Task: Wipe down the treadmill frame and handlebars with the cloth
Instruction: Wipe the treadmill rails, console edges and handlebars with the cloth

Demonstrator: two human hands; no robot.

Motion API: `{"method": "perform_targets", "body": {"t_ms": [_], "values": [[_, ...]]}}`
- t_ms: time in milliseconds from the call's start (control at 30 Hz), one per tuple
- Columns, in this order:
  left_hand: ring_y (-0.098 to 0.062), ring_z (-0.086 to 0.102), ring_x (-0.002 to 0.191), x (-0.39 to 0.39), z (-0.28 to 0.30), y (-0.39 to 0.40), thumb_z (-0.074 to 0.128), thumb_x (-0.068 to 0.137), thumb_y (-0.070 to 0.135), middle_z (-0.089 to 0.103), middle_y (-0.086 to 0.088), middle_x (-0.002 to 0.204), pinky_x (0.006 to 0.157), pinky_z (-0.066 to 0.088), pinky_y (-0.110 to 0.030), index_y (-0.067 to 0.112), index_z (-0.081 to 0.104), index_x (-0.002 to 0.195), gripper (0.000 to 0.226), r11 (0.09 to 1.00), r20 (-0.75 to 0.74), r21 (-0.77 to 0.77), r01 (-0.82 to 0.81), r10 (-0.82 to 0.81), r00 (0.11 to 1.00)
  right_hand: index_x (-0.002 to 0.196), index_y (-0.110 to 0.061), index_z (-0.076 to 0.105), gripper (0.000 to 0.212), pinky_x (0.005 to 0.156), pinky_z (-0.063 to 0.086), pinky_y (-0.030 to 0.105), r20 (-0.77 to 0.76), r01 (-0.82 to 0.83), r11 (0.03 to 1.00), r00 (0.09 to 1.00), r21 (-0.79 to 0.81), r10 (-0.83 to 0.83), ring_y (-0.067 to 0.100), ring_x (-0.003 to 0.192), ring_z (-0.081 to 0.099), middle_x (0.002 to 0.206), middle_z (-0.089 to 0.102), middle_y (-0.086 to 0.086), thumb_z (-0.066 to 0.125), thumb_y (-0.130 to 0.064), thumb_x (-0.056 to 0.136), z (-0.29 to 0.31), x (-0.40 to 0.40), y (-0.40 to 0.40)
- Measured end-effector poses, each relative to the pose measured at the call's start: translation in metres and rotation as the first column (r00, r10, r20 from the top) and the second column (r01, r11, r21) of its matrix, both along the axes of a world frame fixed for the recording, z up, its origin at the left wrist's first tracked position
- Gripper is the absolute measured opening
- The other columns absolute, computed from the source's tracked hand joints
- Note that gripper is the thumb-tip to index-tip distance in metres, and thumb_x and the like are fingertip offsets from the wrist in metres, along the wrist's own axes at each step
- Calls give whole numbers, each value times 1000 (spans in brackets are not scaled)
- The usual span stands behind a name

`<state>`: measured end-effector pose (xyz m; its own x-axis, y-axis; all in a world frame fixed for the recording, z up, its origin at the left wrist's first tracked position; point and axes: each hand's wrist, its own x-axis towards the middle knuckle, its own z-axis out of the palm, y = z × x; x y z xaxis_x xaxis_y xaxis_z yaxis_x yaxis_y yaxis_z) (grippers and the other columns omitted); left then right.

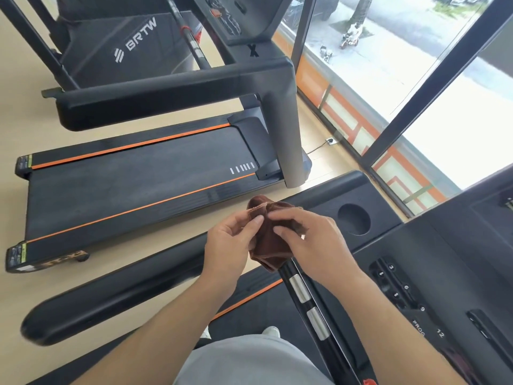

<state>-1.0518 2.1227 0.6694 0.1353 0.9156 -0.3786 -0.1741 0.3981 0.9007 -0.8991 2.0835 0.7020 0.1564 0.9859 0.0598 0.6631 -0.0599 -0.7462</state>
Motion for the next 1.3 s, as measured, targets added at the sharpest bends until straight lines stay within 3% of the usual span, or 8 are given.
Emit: {"method": "perform_targets", "body": {"t_ms": [133,267,433,567,700,933,1067,1300], "values": [[-28,75,92,-5,2,5,68,95,13,79,-8,97,81,63,-40,12,77,109,17,999,-26,42,-21,23,999,129,-18,65,54,96,58,37,-631,-217,919,775,-328,-42,22,111,72,125,70,10,49,20,93,11,2,8],[-23,75,91,-7,6,9,70,93,9,80,-8,98,86,62,-36,9,78,109,18,994,-37,93,59,-56,998,127,-23,66,57,95,58,31,-412,-133,976,910,-174,50,16,108,72,117,75,-1,46,20,94,2,6,12],[-31,76,92,-7,5,12,68,94,9,79,-11,96,84,63,-41,9,77,112,20,988,-52,108,110,-105,993,113,-37,71,38,81,48,3,-104,-13,995,995,-97,3,-9,94,69,96,74,-26,73,-6,91,-2,3,14],[-22,77,81,-7,4,14,65,96,8,79,-12,93,73,64,-34,7,76,111,19,993,-36,102,62,-58,998,92,-35,75,6,73,58,24,107,28,995,993,98,-39,-1,78,68,74,62,-36,78,-33,87,4,1,19],[-21,77,85,-9,3,15,61,99,8,80,-9,96,73,63,-30,9,76,112,20,995,6,81,57,-58,998,84,-31,73,24,74,50,29,311,-25,971,949,239,-52,5,90,55,87,54,-24,69,-54,89,6,5,23],[-21,77,90,-7,4,14,57,100,8,79,-11,100,78,63,-34,6,73,111,20,998,97,22,57,-58,994,86,-36,64,17,68,52,20,-176,-24,1000,984,-6,23,7,77,65,77,69,-18,57,-37,102,19,-2,25],[-21,75,91,-5,3,13,57,100,8,78,-12,103,85,62,-36,4,73,113,20,996,124,25,82,-85,989,90,-37,68,18,72,57,30,-287,-43,998,958,-55,25,8,80,68,80,72,-18,56,-33,104,16,-2,31],[-21,74,92,-2,0,12,51,103,8,76,-17,106,85,61,-34,6,71,118,25,994,169,-1,106,-104,980,93,-33,71,17,72,53,22,-332,-113,982,941,-151,57,5,79,68,83,74,-16,57,-32,104,7,2,34]]}}
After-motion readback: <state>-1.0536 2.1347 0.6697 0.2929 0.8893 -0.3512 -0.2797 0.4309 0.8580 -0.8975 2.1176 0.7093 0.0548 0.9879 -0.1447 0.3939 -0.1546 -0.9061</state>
